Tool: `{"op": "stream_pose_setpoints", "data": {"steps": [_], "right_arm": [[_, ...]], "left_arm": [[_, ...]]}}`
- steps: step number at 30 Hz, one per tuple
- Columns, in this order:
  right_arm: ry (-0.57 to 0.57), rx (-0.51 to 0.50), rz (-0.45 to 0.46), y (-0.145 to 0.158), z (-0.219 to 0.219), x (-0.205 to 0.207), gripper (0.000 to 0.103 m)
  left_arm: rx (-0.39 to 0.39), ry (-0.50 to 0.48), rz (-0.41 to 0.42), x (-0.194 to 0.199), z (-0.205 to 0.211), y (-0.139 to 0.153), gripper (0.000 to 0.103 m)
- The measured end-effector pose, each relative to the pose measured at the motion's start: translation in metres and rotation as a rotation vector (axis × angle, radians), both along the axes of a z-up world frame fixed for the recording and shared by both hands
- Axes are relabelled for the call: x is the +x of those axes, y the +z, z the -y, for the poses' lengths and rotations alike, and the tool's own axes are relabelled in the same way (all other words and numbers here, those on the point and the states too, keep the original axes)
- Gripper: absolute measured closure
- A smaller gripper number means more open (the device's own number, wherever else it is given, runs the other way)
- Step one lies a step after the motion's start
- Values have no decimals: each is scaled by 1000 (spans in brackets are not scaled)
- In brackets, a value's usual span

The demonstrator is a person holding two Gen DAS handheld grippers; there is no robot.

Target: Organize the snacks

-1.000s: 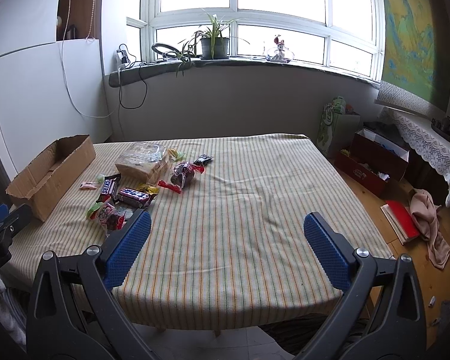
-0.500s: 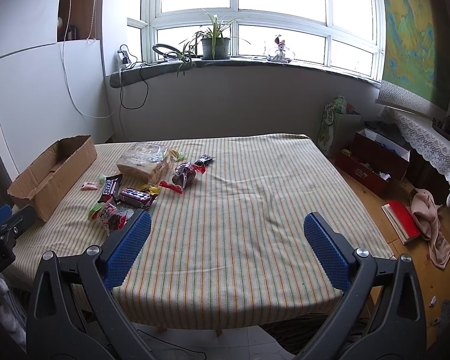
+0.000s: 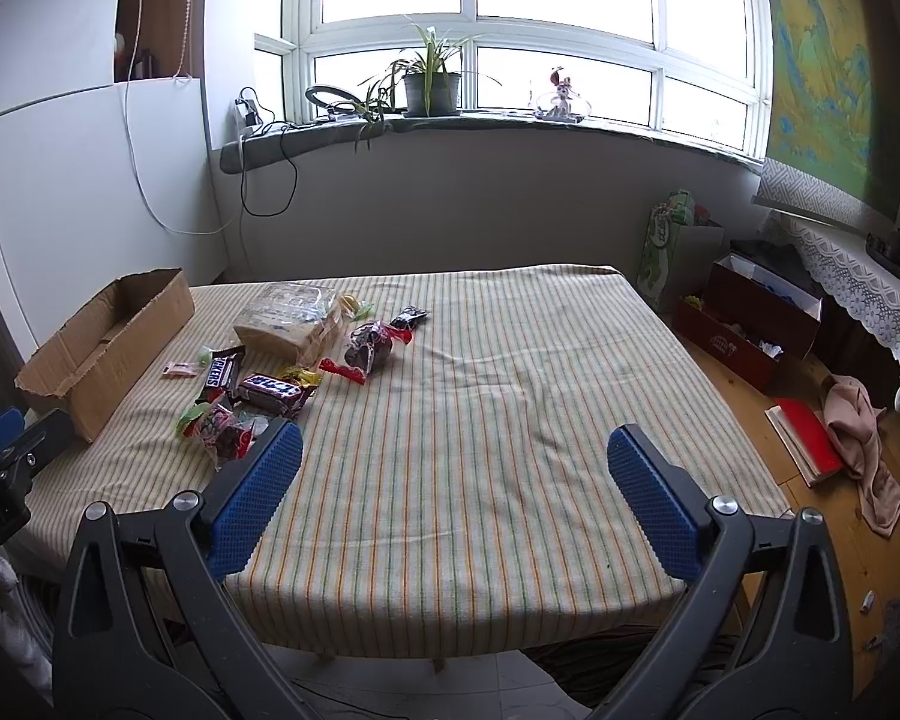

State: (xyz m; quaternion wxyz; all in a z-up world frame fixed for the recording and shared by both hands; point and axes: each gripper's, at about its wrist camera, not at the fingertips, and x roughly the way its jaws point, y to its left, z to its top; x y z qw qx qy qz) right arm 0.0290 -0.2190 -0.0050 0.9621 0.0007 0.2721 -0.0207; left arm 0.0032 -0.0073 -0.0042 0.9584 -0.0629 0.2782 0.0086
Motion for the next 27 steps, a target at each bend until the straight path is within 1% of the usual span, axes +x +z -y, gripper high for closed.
{"op": "stream_pose_setpoints", "data": {"steps": [27], "right_arm": [[5, 4, -43, -12, 2, 14, 0]], "left_arm": [[-8, -9, -22, 11, -1, -7, 22]]}}
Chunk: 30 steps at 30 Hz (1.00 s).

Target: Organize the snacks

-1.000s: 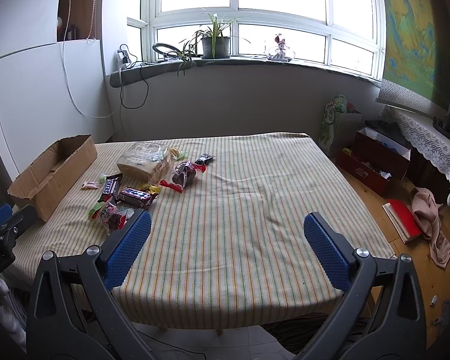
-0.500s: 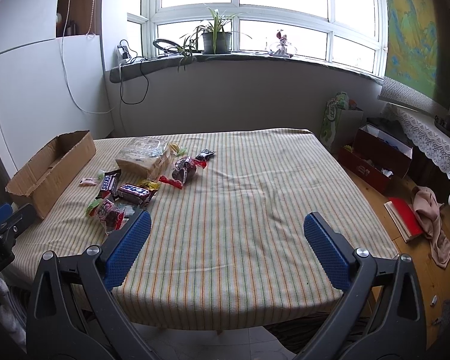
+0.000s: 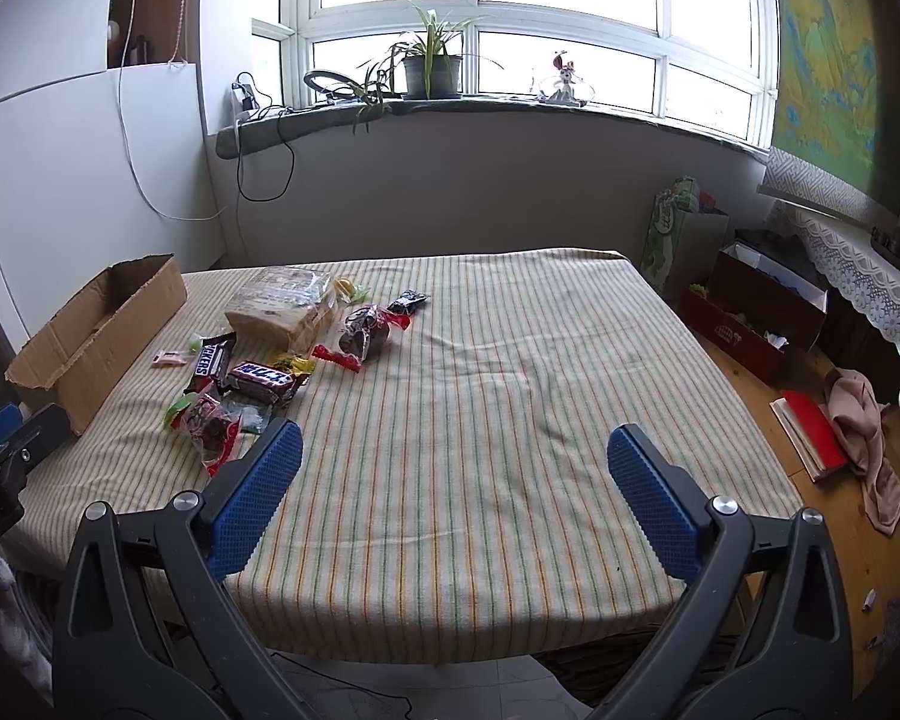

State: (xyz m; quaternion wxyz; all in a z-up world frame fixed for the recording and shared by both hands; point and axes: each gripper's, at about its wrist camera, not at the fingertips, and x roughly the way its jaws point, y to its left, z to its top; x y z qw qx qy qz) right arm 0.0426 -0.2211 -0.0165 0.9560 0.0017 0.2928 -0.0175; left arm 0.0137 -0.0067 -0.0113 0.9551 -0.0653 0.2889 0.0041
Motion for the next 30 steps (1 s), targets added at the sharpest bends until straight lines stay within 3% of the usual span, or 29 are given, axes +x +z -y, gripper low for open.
{"op": "stream_pose_setpoints", "data": {"steps": [17, 30], "right_arm": [[89, 55, -41, -22, -1, 19, 0], [263, 102, -60, -26, -15, 49, 4]], "left_arm": [[-57, -4, -59, 13, -14, -21, 22], [-87, -25, -105, 35, -23, -32, 26]]}}
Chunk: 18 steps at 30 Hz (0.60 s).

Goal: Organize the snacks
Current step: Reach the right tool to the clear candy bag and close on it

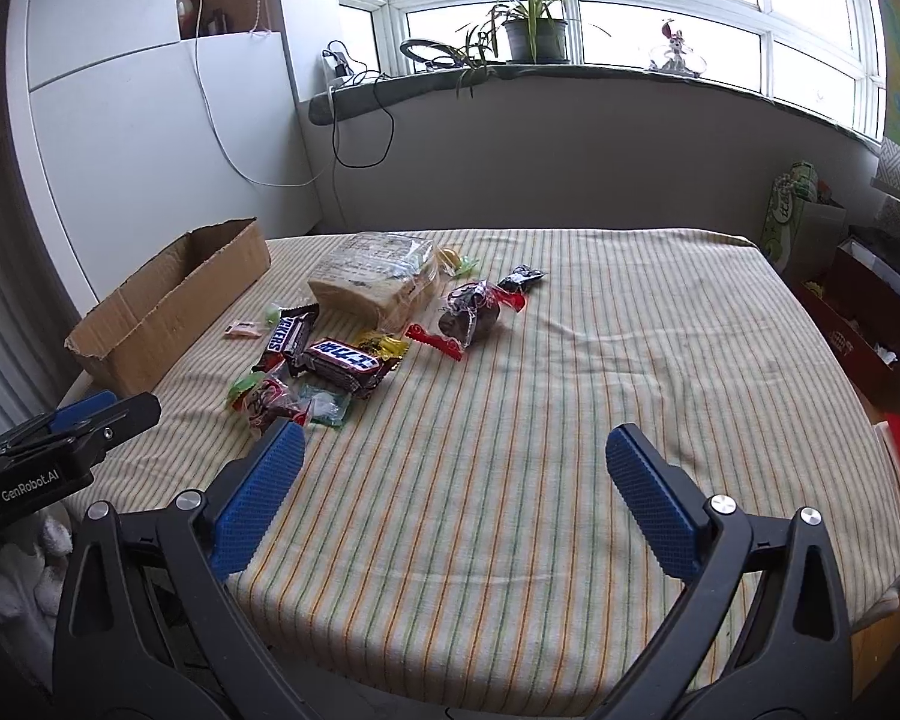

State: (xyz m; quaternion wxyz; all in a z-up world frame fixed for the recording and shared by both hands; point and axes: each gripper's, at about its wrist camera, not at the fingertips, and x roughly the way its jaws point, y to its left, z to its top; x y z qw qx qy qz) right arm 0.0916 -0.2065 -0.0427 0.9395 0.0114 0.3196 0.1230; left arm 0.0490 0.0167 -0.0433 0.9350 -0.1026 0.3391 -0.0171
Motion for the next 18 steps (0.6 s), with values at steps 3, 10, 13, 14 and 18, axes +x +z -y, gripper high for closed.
{"op": "stream_pose_setpoints", "data": {"steps": [3, 10, 13, 14, 18], "right_arm": [[13, -25, 1, 4, 5, 16, 5], [17, -3, -78, 6, 17, 73, 8], [32, 26, -135, -1, 15, 98, 18], [33, 30, -149, -4, 13, 105, 18], [39, 72, -205, -15, 7, 126, 19]], "left_arm": [[-12, -19, -6, 4, 3, 0, 28], [-67, -75, -44, 17, 17, -5, 28], [-83, -94, -67, 24, 22, -9, 28], [-96, -101, -79, 28, 23, -10, 28], [-160, -114, -134, 43, 26, -18, 28]]}}
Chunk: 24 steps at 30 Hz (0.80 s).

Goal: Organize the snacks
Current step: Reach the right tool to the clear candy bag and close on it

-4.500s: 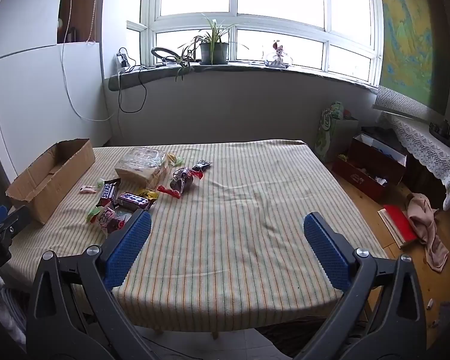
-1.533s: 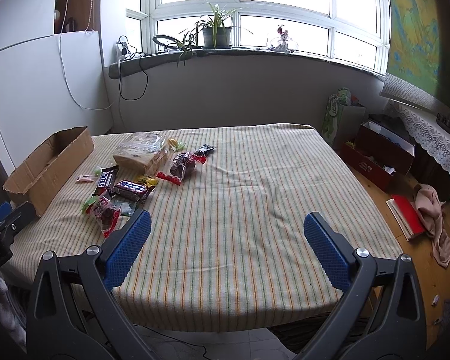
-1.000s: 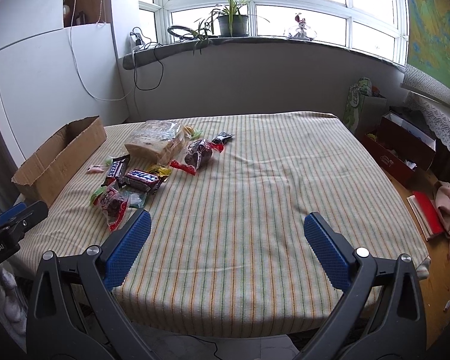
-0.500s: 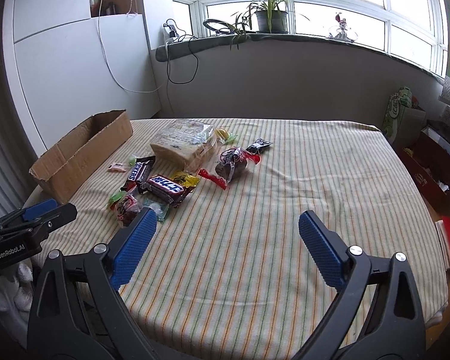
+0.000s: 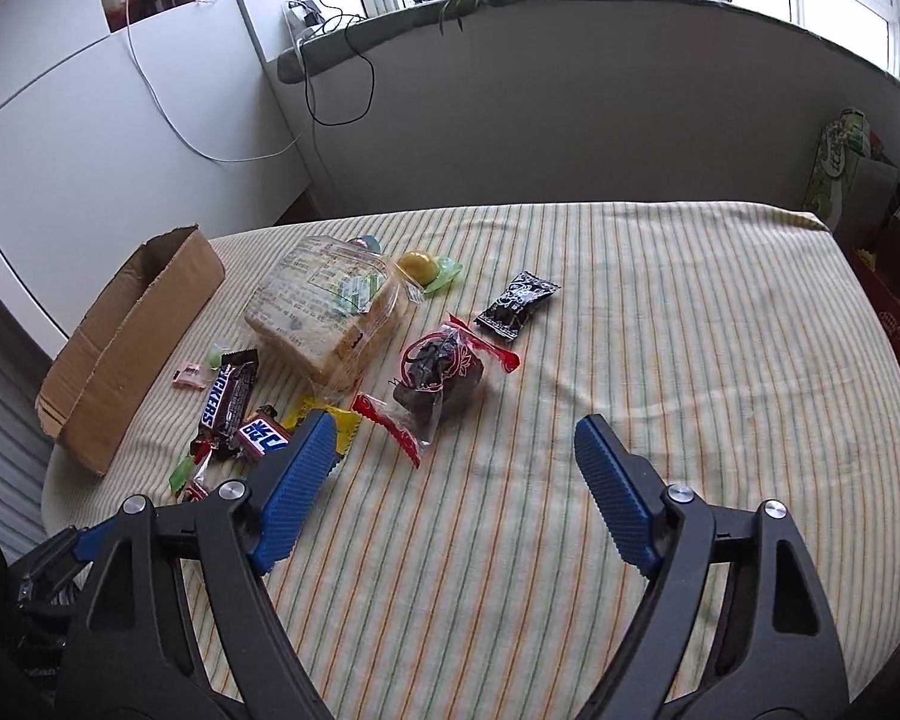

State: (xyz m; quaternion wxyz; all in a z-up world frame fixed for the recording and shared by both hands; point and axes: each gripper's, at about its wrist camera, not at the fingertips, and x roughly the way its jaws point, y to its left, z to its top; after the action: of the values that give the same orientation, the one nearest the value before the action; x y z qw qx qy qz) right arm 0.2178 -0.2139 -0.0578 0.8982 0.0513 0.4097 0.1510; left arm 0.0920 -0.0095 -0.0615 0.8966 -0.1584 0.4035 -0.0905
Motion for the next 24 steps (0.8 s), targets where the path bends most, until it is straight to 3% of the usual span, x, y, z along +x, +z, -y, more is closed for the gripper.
{"op": "stream_pose_setpoints", "data": {"steps": [8, 15, 20, 24], "right_arm": [[-23, 14, -48, -12, -13, 23, 19], [-60, 5, -88, -25, -18, 38, 20], [-82, 4, -116, -32, -20, 50, 29], [-77, -17, -124, -35, -26, 57, 34]], "left_arm": [[-85, 64, -98, 29, 2, -17, 28], [-66, 110, -92, 35, 6, -20, 28], [-44, 115, -81, 34, 6, -22, 28], [-12, 122, -71, 37, 5, -22, 42]]}}
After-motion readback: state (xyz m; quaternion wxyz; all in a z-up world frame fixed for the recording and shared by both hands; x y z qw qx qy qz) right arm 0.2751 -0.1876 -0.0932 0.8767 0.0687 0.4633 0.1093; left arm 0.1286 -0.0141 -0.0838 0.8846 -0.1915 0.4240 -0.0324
